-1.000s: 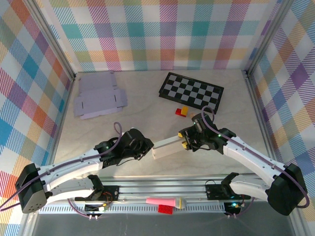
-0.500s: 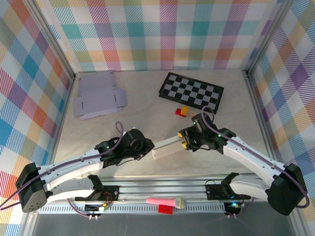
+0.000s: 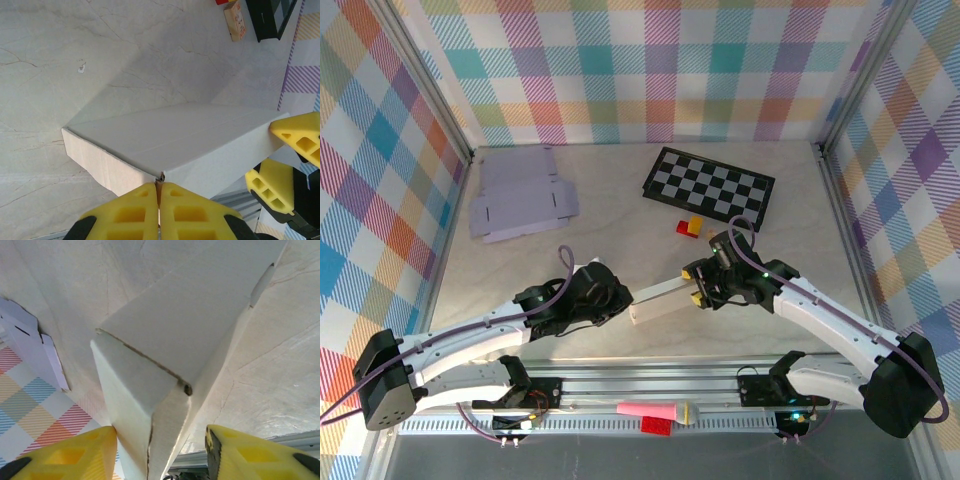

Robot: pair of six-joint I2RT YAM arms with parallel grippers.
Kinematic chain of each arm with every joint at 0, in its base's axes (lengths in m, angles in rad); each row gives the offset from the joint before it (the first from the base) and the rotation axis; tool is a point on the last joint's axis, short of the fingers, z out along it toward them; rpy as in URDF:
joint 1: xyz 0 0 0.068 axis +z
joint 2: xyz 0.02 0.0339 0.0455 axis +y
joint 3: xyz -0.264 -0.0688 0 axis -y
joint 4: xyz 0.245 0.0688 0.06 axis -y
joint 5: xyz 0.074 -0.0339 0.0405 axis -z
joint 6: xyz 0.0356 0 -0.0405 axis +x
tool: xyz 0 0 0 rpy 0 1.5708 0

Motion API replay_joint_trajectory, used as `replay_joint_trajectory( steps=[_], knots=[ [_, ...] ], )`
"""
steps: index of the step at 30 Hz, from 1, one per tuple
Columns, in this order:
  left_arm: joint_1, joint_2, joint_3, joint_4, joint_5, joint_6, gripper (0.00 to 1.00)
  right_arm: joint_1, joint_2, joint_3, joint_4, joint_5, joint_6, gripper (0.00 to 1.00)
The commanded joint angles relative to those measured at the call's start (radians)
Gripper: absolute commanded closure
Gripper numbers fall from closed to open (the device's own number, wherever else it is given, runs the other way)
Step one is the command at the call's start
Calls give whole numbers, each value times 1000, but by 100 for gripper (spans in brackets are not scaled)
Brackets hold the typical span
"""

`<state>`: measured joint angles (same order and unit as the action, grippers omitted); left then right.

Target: Fold the paper box

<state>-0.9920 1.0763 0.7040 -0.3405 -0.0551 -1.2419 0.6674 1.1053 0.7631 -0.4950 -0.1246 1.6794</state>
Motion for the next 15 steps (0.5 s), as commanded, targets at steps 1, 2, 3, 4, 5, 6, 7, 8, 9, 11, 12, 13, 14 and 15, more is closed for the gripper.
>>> replay_joint_trajectory(
  steps=[1, 2, 3, 4, 5, 6, 7, 8, 9, 11, 12, 13, 14, 15],
  knots=[
    [-26, 60, -51, -213, 32, 28, 94, -12, 10, 28, -136, 16, -61, 44],
    [-27, 59, -49, -217, 30, 30, 94, -17, 10, 50, -160, 17, -82, 42],
    [-27, 59, -48, -225, 26, 30, 94, -25, 6, 77, -186, 21, -113, 39],
    [-27, 57, -47, -231, 20, 30, 94, -34, -2, 97, -211, 25, -142, 37],
    [-27, 55, -46, -234, 17, 32, 94, -44, -12, 111, -228, 26, -164, 36],
    [-27, 53, -46, -235, 13, 30, 94, -59, -26, 123, -251, 24, -191, 36],
    [-27, 53, -46, -235, 13, 32, 94, -79, -43, 127, -273, 19, -215, 36],
    [-27, 53, -44, -235, 13, 32, 94, -98, -58, 126, -284, 10, -238, 36],
    [-27, 57, -42, -237, 13, 33, 94, -125, -75, 123, -299, -6, -264, 36],
    [-27, 61, -35, -243, 12, 39, 93, -170, -97, 119, -336, -30, -315, 39],
    [-27, 63, -31, -246, 10, 40, 94, -188, -107, 118, -346, -37, -343, 41],
    [-27, 63, -29, -247, 9, 41, 94, -202, -114, 119, -354, -43, -369, 42],
    [-27, 63, -28, -247, 8, 42, 94, -211, -115, 120, -354, -49, -384, 43],
    [-27, 65, -26, -247, 6, 41, 94, -218, -112, 121, -352, -60, -394, 43]
  ],
)
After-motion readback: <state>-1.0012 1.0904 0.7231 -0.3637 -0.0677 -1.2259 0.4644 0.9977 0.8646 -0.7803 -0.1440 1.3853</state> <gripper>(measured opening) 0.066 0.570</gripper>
